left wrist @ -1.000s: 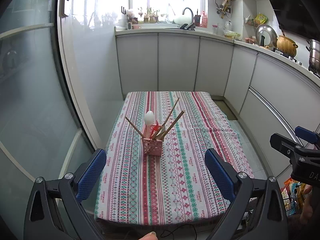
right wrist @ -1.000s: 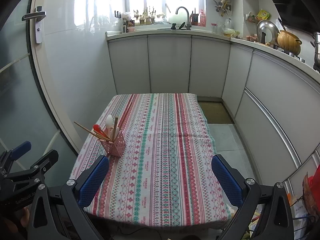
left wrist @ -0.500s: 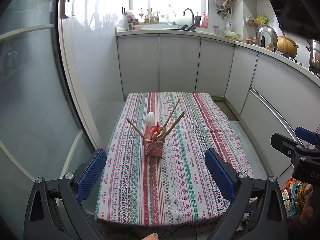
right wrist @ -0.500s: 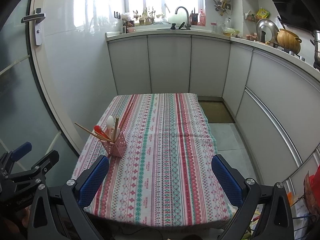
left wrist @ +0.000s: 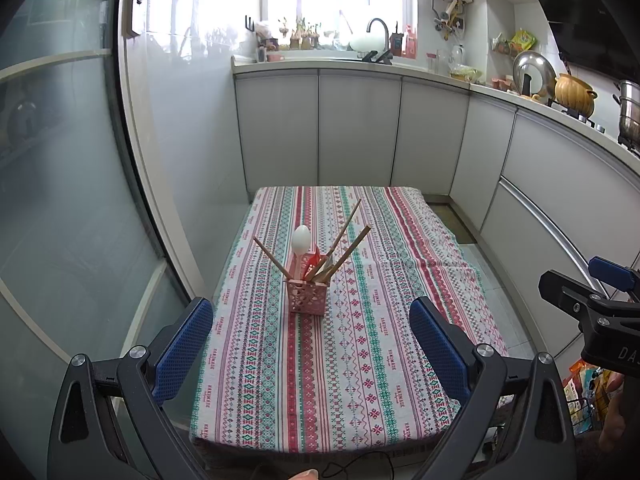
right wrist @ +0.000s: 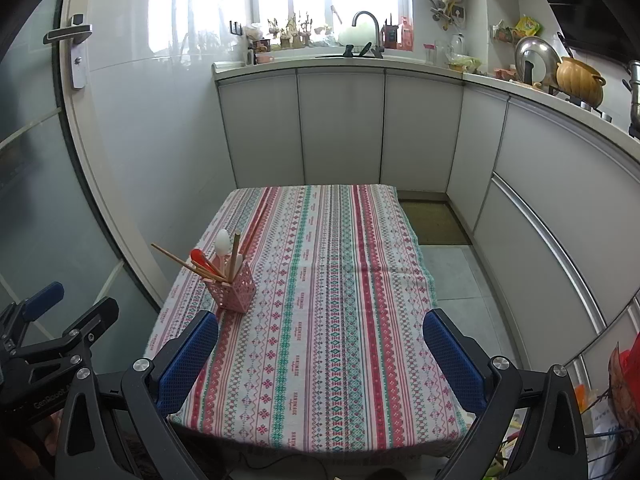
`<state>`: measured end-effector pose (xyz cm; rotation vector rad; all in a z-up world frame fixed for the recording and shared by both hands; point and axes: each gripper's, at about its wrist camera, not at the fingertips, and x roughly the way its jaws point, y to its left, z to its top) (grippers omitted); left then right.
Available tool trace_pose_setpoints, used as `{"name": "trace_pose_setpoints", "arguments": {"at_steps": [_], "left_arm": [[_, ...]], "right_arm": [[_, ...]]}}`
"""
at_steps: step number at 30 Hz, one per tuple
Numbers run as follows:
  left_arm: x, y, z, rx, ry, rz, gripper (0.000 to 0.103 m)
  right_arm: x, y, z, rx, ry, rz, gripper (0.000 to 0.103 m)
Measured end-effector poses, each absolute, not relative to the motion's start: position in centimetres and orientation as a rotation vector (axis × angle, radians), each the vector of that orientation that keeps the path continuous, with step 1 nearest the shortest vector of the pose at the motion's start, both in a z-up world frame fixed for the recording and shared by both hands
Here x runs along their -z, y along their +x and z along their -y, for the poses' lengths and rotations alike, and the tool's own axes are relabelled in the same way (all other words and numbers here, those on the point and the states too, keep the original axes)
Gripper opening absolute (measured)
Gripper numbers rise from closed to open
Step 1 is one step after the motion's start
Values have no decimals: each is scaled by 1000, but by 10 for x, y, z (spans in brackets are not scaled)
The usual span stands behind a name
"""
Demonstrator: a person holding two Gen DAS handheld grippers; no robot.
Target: Organize utensils
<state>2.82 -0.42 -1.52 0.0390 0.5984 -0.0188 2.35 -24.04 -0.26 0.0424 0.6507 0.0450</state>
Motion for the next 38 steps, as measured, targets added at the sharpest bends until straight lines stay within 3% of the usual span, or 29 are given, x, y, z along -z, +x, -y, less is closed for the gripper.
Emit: {"name": "trace_pose_setpoints", "arguments": {"at_steps": [38], "left_arm": [[18, 33, 3, 22, 39, -611, 100]], "right_arm": [[4, 23, 244, -35, 49, -658, 103]]}}
